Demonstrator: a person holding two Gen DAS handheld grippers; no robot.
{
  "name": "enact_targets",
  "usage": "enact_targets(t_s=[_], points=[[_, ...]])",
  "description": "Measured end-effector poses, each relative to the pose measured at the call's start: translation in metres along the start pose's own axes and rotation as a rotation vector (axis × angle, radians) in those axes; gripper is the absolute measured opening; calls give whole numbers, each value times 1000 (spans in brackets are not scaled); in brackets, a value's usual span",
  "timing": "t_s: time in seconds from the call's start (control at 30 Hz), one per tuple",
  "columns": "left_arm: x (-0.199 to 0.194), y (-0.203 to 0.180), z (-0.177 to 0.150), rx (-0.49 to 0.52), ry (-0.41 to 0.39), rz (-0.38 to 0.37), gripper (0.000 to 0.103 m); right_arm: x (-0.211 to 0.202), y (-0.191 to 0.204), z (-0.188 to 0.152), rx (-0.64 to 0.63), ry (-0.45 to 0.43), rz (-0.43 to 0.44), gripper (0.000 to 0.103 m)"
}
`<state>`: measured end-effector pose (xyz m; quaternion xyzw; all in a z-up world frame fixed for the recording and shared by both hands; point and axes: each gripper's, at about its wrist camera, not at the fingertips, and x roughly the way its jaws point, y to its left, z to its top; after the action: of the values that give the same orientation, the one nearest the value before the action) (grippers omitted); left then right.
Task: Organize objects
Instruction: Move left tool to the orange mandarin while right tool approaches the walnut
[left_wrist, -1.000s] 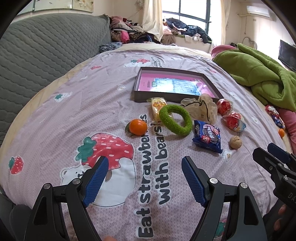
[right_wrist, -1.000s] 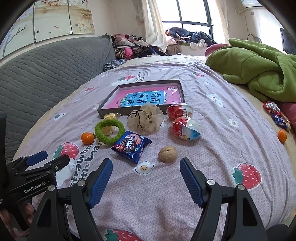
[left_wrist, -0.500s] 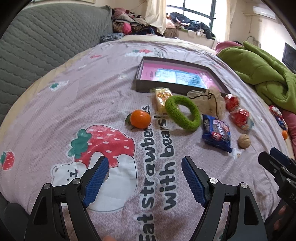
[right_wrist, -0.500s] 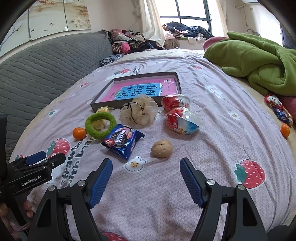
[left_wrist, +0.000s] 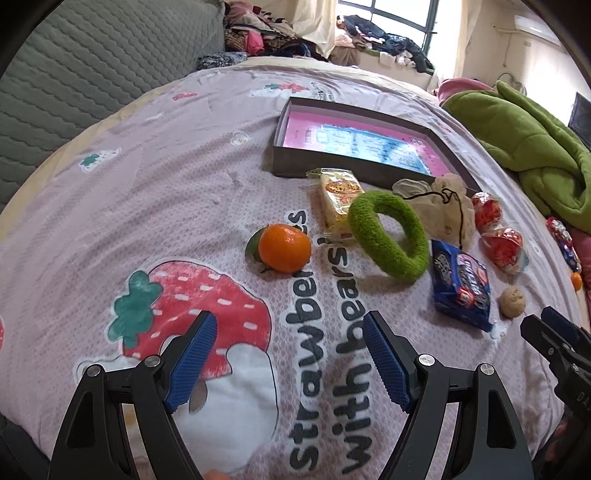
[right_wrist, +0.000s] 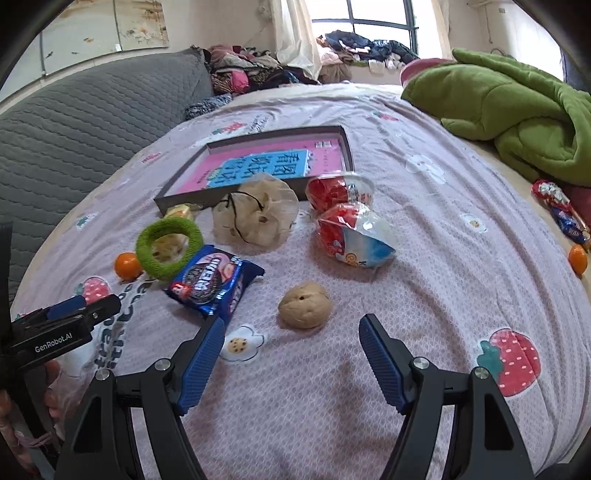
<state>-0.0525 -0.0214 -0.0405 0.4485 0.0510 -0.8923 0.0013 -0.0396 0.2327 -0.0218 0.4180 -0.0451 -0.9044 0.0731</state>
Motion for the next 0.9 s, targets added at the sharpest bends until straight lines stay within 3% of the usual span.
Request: enact_targets(t_s=[0.57, 0.9], points=[[44, 8, 35, 29, -24, 47, 82, 30, -4, 8, 23, 26, -19, 74], [54, 6, 34, 51, -21, 34, 79, 39, -8, 5, 27, 31, -29, 60]])
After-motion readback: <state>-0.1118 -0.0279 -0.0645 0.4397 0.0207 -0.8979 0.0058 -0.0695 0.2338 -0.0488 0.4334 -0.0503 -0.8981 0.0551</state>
